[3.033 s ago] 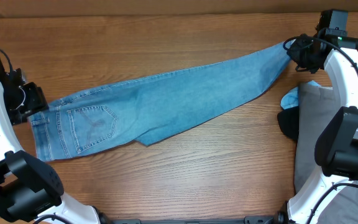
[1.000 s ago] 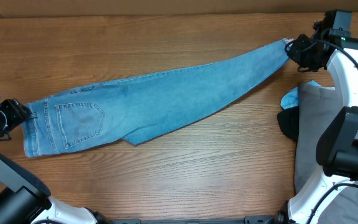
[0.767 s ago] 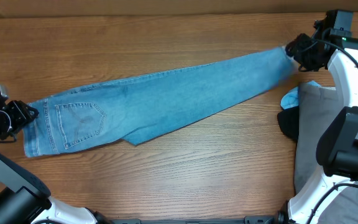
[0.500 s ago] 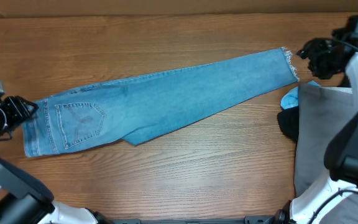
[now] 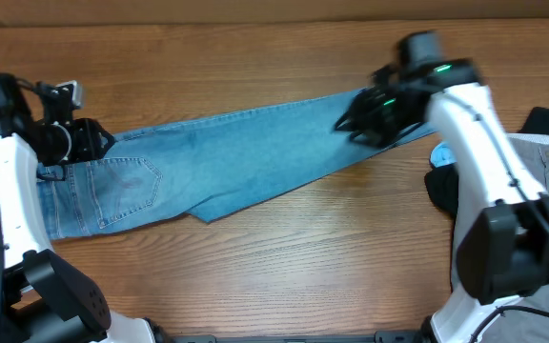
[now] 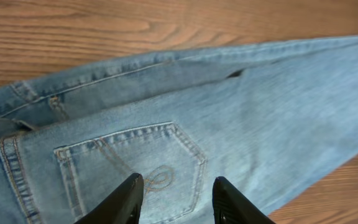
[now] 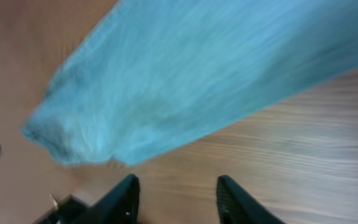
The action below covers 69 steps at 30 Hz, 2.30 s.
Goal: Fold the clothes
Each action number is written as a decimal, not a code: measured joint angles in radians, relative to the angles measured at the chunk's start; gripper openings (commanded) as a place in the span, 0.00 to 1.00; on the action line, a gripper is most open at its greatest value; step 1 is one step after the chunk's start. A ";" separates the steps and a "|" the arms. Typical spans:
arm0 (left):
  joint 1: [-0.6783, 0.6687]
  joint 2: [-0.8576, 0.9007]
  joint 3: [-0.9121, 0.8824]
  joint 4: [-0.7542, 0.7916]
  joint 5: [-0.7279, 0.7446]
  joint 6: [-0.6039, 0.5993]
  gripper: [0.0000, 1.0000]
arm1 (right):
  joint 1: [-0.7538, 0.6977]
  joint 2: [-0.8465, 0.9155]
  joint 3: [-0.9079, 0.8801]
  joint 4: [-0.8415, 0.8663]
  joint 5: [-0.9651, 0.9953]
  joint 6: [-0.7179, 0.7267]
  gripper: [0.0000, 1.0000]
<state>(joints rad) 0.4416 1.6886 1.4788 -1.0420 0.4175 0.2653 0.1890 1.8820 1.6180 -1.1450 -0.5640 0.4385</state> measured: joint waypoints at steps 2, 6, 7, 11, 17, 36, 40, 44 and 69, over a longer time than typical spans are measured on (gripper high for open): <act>-0.013 0.002 0.000 0.002 -0.037 -0.004 0.36 | 0.085 0.000 -0.062 0.056 -0.005 0.042 0.34; -0.009 0.028 0.000 0.010 -0.097 -0.019 0.34 | 0.264 0.000 -0.229 0.286 -0.016 0.165 0.33; -0.008 0.043 0.000 0.010 -0.108 -0.023 0.34 | 0.309 0.002 -0.273 0.375 -0.024 0.198 0.33; -0.008 0.110 0.000 0.011 -0.133 -0.029 0.32 | 0.458 0.002 -0.393 0.643 -0.039 0.331 0.33; -0.008 0.203 0.000 0.051 -0.149 -0.031 0.31 | 0.589 0.002 -0.441 0.752 -0.048 0.481 0.37; -0.008 0.300 0.000 0.122 -0.177 -0.065 0.32 | 0.626 0.198 -0.447 1.038 -0.090 0.805 0.58; -0.008 0.300 0.000 0.124 -0.179 -0.075 0.32 | 0.628 0.198 -0.447 1.052 -0.080 0.815 0.54; -0.008 0.300 0.000 0.125 -0.179 -0.076 0.32 | 0.632 0.198 -0.447 1.067 -0.023 0.844 0.41; -0.008 0.300 0.000 0.133 -0.185 -0.079 0.32 | 0.597 0.138 -0.443 0.846 0.007 0.689 0.25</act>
<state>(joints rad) 0.4335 1.9884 1.4788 -0.9092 0.2329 0.1860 0.7864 2.0205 1.1751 -0.2989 -0.5571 1.1275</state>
